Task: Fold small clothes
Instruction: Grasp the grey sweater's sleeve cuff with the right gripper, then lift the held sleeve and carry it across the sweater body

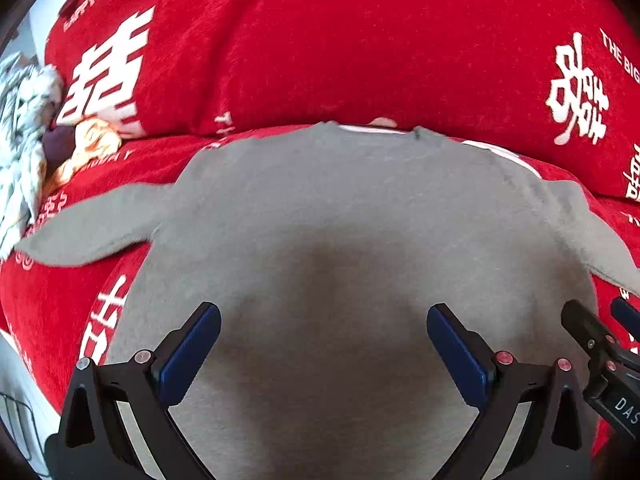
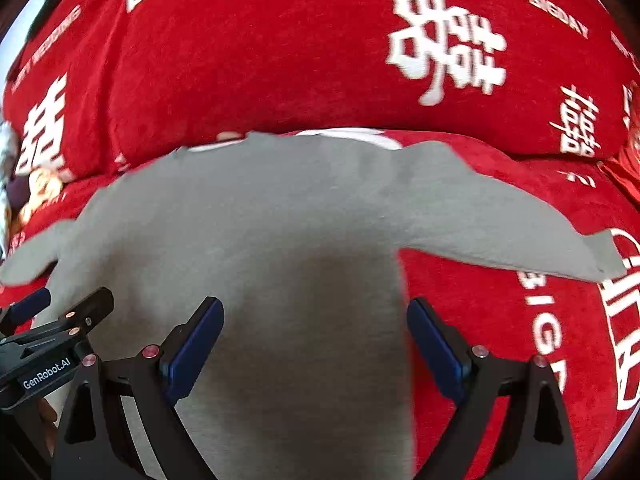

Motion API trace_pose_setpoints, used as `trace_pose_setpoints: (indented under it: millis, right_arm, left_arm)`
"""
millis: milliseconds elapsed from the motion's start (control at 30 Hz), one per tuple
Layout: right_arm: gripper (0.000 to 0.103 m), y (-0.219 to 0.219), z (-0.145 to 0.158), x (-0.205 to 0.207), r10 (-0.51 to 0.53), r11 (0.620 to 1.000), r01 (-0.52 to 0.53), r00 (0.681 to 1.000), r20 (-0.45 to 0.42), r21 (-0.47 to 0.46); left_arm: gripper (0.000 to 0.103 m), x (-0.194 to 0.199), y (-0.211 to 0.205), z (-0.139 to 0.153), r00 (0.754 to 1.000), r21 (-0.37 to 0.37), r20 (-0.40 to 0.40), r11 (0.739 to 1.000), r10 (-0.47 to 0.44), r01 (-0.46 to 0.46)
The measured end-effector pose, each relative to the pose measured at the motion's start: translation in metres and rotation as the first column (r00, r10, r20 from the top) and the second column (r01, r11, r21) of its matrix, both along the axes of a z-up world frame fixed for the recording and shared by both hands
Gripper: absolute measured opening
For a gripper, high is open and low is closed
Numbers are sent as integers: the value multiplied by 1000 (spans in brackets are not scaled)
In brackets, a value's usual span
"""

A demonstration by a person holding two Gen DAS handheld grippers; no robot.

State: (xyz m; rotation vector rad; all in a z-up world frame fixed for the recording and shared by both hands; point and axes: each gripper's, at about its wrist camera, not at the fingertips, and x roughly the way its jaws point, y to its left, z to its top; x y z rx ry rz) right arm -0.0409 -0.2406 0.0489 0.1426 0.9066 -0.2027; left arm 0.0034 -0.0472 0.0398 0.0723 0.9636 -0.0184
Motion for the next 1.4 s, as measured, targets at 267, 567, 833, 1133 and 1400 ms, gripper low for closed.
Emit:
trace_pose_setpoints:
  millis: [267,567,833,1133,1400]
  right_arm:
    - [94,-58,3,-10,-89,994,86,995,49,59]
    - [94,-127,7,-24,-202,979,200,979,41,43]
    - [94,-197,3,-44,-313,949,311,949,36,58]
    - [94,-285,-24,-71,-449,869,440,894,-17,227]
    - [68,-344,-49,-52,-495,777,441,869,3,450]
  left_arm:
    - [103,10,-60,11,997,29,-5,997,-73,73]
    - [103,16,-135,20,983,48,0,982,-182,181]
    - [103,25,-191,11,969,71,-29,966,-247,248]
    - [103,36,-227,-3,961,88,-62,958,-268,273]
    - [103,48,-226,-10,966,80,-68,964,-248,253]
